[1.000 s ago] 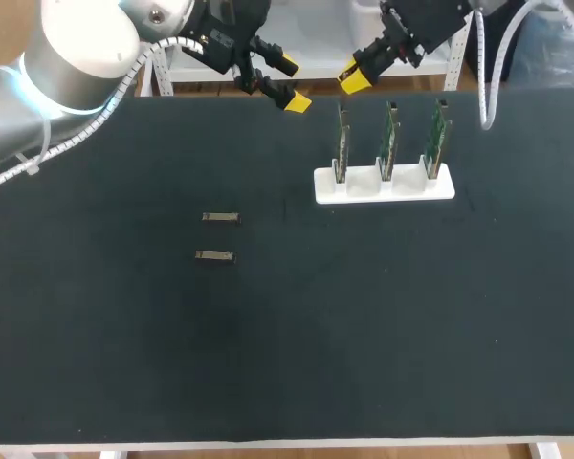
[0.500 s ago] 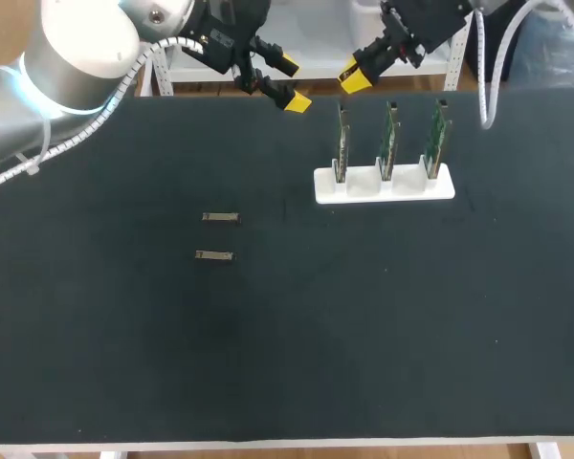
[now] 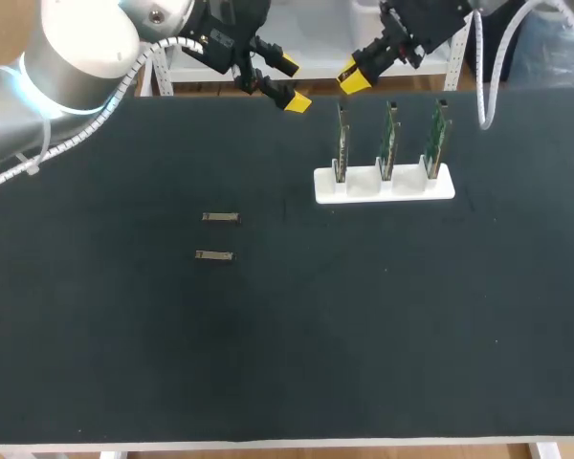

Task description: Pick up the optical module with the left hand, and insert it into the network port with the right hand.

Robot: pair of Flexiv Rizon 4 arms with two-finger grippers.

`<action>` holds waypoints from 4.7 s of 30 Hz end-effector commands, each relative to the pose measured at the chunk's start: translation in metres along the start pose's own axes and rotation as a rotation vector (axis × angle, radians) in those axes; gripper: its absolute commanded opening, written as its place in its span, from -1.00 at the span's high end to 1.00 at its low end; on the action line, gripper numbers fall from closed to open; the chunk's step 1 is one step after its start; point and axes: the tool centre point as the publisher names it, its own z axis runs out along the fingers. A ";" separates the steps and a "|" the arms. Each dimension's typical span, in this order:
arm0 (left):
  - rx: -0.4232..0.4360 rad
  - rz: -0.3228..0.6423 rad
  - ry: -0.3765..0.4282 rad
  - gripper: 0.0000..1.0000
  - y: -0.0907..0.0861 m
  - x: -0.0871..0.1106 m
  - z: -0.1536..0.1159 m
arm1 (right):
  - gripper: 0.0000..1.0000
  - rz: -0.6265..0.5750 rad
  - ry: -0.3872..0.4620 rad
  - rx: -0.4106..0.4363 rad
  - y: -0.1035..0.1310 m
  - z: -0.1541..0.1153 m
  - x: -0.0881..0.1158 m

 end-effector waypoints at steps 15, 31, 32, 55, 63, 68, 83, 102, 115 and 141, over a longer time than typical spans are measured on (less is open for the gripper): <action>-0.002 0.000 0.002 -1.00 -0.001 0.000 0.000 | 1.00 -0.009 0.001 -0.119 -0.013 -0.003 -0.004; -0.002 0.000 0.002 -1.00 -0.001 0.000 0.000 | 1.00 0.014 0.003 -0.069 -0.011 -0.005 -0.004; -0.002 0.000 0.002 -1.00 -0.001 0.000 0.000 | 1.00 0.016 0.004 -0.067 -0.011 -0.005 -0.004; -0.002 0.000 0.002 -1.00 -0.001 0.000 0.000 | 1.00 0.049 0.003 0.012 -0.010 -0.011 -0.007; -0.002 0.000 0.002 -1.00 -0.001 0.000 0.000 | 1.00 0.061 0.006 0.037 -0.010 -0.011 -0.006; -0.002 0.000 0.002 -1.00 -0.001 0.000 0.000 | 1.00 0.066 0.006 0.051 -0.010 -0.011 -0.006; -0.002 0.000 0.002 -1.00 -0.001 0.000 0.000 | 1.00 0.068 0.006 0.067 -0.009 -0.008 -0.006; -0.002 0.000 0.002 -1.00 -0.001 0.000 0.000 | 1.00 0.064 0.012 0.084 -0.002 -0.004 -0.004; -0.002 0.000 0.002 -1.00 -0.001 0.000 0.000 | 1.00 0.051 0.021 0.091 0.002 -0.002 -0.003; -0.002 0.000 0.002 -1.00 -0.001 0.000 0.000 | 1.00 0.029 0.023 0.097 0.004 -0.002 -0.004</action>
